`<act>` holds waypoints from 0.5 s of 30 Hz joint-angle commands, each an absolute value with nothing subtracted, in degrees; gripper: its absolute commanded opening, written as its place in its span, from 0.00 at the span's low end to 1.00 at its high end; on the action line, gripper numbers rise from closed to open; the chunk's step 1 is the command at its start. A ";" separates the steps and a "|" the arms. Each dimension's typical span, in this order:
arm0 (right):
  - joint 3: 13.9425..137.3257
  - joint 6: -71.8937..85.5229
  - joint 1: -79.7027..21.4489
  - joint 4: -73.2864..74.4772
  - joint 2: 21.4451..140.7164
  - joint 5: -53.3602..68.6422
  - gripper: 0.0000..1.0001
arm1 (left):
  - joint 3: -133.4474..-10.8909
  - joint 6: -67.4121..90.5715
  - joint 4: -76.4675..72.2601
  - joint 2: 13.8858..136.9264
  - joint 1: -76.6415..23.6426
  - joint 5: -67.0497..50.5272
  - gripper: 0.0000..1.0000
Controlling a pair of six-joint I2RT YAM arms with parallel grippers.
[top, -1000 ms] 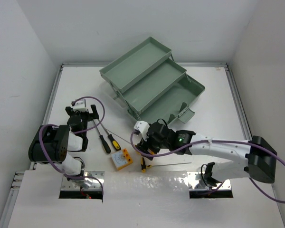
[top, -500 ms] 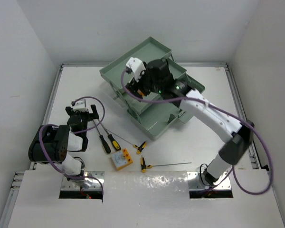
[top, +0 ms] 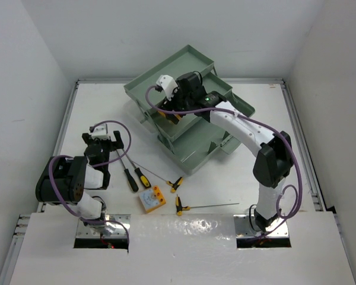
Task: Sort the tools into containers
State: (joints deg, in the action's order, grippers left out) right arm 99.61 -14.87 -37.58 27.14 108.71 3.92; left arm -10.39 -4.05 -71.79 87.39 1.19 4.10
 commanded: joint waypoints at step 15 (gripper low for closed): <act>93.25 -5.63 -35.95 20.13 110.65 0.27 0.57 | -11.34 -4.22 -74.53 87.36 0.70 4.31 0.96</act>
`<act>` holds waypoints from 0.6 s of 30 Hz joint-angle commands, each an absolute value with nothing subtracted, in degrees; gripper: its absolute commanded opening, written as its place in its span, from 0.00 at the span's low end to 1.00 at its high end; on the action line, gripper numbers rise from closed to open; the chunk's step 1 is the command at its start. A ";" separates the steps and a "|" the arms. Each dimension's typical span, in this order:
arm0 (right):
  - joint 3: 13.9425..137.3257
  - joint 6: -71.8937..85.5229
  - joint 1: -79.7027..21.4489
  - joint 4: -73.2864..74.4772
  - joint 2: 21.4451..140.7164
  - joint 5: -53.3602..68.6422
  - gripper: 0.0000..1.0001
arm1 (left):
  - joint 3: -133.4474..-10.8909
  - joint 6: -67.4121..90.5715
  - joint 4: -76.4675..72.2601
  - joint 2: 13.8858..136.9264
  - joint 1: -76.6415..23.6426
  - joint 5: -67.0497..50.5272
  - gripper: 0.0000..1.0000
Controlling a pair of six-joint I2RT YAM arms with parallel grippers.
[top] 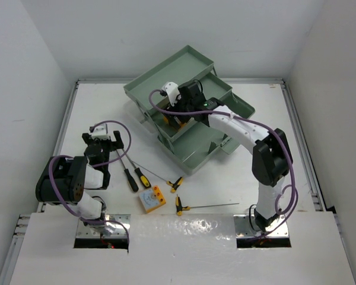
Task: Sort the tools into containers
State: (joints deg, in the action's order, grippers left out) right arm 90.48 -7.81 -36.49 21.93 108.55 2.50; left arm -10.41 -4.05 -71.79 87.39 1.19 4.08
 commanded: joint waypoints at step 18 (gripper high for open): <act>78.80 -28.47 -49.19 24.15 91.60 2.42 0.99 | -11.34 -4.31 -74.44 87.36 0.70 4.31 0.96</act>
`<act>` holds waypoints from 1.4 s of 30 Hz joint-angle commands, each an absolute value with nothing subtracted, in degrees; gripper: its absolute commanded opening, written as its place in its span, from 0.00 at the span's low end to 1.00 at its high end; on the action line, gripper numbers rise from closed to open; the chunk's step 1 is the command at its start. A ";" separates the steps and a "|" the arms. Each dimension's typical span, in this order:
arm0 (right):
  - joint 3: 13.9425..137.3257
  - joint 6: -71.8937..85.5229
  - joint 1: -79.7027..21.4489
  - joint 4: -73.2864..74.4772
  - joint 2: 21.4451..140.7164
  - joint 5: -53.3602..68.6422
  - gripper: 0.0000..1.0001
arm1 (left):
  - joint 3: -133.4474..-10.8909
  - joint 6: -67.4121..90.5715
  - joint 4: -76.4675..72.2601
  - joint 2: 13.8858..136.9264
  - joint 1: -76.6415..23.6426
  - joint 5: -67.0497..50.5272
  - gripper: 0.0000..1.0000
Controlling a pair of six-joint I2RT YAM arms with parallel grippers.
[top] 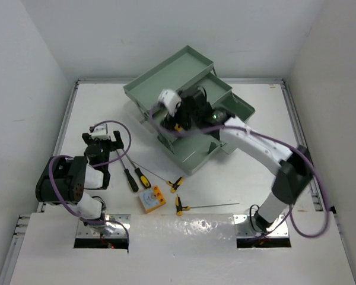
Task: Sort the tools into containers
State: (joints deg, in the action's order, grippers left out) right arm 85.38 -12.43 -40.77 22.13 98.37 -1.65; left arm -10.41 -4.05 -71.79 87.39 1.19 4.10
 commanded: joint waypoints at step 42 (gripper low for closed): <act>79.45 -28.48 -69.61 22.15 115.75 25.32 0.99 | -11.34 -4.22 -74.44 87.36 0.62 4.31 0.96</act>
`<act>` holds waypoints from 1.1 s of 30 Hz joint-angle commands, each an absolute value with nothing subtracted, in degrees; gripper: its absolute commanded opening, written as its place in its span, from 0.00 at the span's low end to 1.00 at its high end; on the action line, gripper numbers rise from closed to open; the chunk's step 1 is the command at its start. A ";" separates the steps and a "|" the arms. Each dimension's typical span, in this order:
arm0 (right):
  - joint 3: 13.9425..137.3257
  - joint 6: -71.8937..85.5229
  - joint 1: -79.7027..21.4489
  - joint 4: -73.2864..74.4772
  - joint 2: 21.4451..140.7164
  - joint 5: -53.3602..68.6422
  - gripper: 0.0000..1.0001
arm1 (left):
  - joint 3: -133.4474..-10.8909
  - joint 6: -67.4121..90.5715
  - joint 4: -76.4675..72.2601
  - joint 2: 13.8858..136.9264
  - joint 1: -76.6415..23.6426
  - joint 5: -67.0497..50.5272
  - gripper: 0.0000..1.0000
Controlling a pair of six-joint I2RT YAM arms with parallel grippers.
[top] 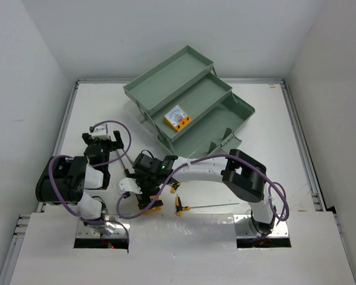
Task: Sort the tools into containers
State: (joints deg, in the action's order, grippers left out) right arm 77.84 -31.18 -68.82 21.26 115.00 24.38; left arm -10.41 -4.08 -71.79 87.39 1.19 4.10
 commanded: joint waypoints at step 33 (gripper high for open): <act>77.07 -6.15 -72.42 14.14 118.74 14.76 0.44 | -11.34 -4.22 -74.44 87.36 0.62 4.31 0.96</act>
